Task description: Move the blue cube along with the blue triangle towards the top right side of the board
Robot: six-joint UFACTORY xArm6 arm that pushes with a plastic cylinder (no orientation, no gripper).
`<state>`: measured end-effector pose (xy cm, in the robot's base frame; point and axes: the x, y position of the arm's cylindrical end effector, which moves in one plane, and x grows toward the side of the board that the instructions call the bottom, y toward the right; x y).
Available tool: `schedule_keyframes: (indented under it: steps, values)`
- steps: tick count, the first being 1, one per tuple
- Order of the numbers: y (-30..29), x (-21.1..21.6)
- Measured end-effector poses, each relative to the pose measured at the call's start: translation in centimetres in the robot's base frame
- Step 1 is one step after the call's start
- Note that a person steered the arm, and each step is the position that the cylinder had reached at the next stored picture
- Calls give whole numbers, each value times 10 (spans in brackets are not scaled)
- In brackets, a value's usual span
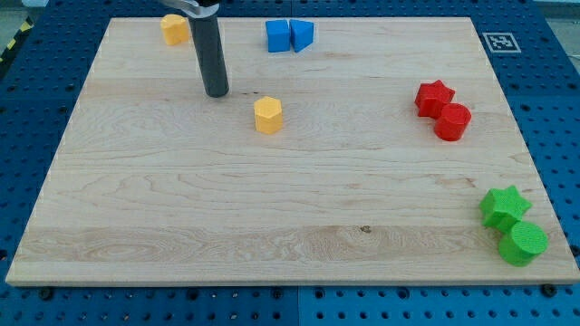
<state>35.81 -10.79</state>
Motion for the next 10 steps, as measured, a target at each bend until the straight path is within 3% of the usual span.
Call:
schedule_keyframes:
  steps: [3, 5, 6, 7, 10]
  values:
    - [2, 2]
    - [24, -85]
    - [29, -112]
    - [37, -113]
    - [185, -126]
